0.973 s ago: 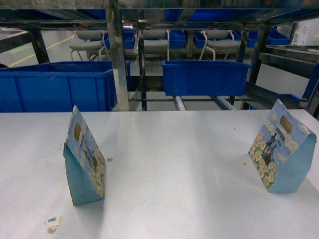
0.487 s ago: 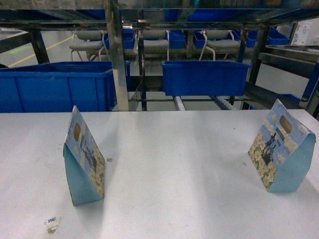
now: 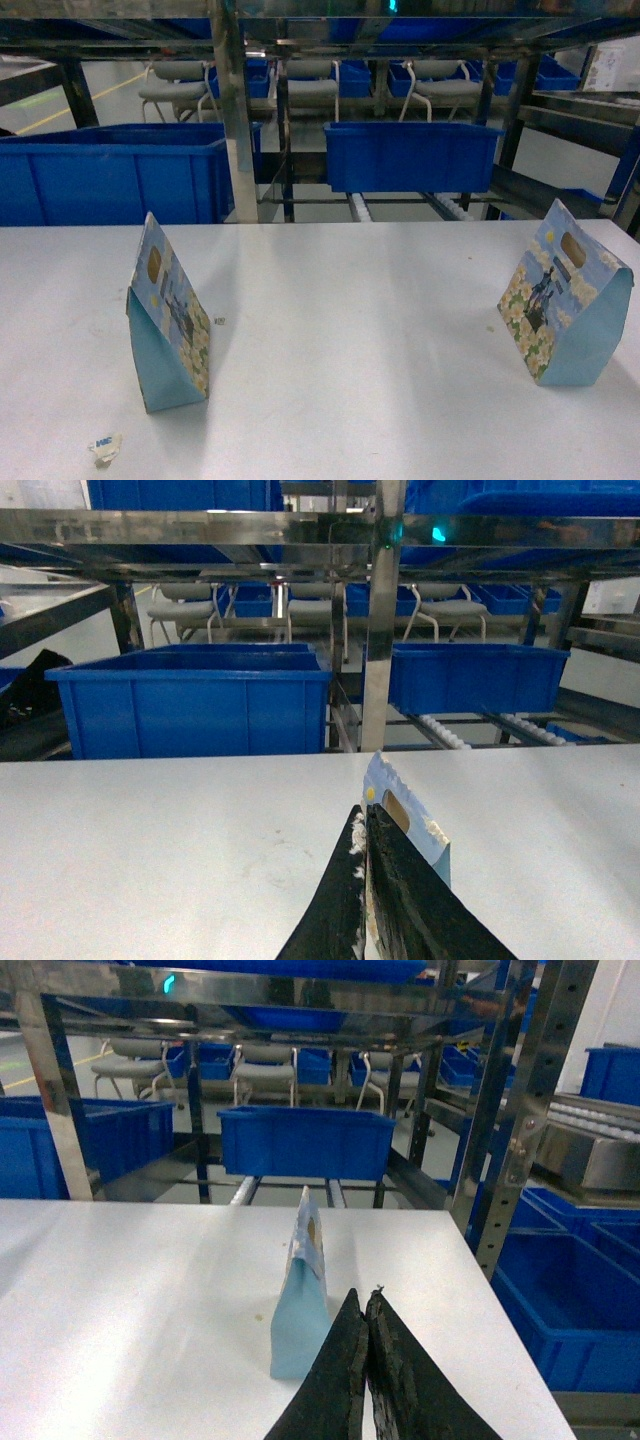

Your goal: Move flower gift bag to table near conveyor

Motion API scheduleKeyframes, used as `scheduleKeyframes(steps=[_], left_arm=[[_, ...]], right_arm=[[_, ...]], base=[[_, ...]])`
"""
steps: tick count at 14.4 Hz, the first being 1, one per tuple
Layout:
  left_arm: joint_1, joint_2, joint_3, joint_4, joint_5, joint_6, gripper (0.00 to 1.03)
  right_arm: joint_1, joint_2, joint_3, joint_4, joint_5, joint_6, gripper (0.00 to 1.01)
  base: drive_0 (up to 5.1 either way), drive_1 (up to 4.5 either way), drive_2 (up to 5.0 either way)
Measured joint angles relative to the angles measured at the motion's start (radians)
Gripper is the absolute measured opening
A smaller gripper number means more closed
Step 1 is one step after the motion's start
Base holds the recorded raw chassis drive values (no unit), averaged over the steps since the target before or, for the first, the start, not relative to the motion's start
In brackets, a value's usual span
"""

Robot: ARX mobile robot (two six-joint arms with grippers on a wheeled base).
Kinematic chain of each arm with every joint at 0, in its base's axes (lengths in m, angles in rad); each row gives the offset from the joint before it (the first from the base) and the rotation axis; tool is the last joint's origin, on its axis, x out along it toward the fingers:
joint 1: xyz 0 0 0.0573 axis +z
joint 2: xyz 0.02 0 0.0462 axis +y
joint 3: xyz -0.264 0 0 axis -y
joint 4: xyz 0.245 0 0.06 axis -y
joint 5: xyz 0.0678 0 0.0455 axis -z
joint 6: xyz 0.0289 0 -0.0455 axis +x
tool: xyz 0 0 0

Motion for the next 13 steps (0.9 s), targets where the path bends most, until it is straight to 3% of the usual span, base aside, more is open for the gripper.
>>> scheduleKeyframes(steps=[2,3,6,7,11,13], left_arm=[[0.0,-0.085,0.0,-0.074,0.0,0.0,0.02],[0.0,-0.111,0.0,-0.106,-0.001,0.0,0.02],[0.0,-0.257,0.0,-0.247,0.0,0.0,0.02],[0.0,-0.408,0.0,-0.454,0.001,0.0,0.02],[0.0,-0.444,0.0,-0.45,0.0,0.0,0.02],[0.0,-0.444,0.0,-0.45,0.0,0.0,0.02]], right_arm=[[0.0,-0.058,-0.001,-0.073,0.0,0.0,0.02],[0.0,-0.166,-0.001,-0.215,0.0,0.0,0.02],[0.0,-0.197,0.0,-0.212,0.0,0.0,0.02],[0.0,-0.197,0.0,-0.212,0.0,0.0,0.02],[0.0,-0.197,0.0,-0.212,0.0,0.0,0.02],[0.0,-0.197,0.0,-0.212,0.0,0.0,0.07]], base=[[0.0,0.0,0.0],[0.0,0.0,0.0],[0.0,0.0,0.0],[0.0,0.0,0.0],[0.0,0.0,0.0],[0.0,0.0,0.0]])
